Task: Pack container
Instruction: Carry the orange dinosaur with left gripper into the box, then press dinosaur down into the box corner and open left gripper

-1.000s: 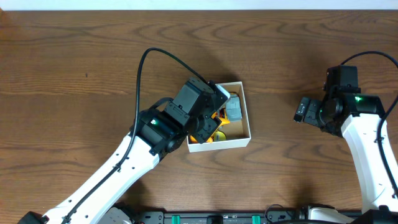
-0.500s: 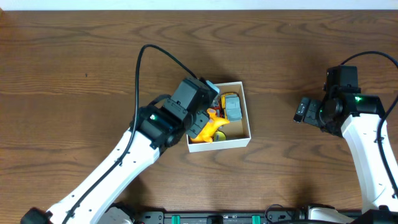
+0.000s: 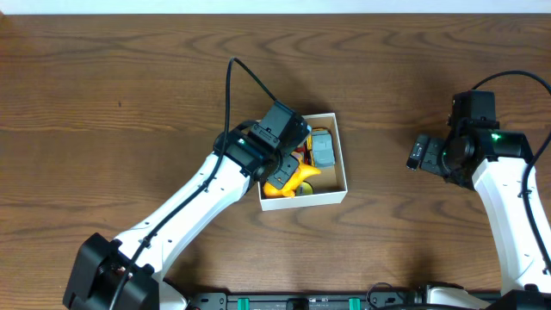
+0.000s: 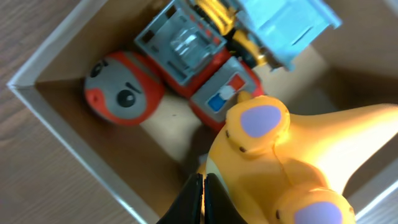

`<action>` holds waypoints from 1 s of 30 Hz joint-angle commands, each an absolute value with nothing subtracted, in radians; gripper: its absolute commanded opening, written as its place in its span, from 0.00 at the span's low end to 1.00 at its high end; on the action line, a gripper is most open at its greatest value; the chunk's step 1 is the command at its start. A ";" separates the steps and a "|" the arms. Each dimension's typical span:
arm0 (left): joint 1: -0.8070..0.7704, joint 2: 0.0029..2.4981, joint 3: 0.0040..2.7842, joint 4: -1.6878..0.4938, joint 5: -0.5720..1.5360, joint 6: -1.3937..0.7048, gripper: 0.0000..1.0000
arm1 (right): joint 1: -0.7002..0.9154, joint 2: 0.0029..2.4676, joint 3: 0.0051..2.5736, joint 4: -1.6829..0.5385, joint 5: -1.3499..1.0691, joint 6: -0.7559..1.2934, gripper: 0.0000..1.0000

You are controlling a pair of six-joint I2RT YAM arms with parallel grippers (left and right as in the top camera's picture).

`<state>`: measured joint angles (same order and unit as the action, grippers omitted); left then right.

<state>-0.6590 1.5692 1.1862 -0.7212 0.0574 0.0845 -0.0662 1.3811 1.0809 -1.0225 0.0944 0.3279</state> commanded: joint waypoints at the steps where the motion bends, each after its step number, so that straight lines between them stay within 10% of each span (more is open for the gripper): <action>1: -0.690 1.568 1.195 -0.721 0.142 0.046 0.06 | -0.076 1.382 1.079 -1.021 0.108 0.316 0.99; 30: -0.807 1.606 1.195 -0.688 0.142 0.025 0.06 | -0.076 1.382 1.079 -1.021 0.108 0.316 0.99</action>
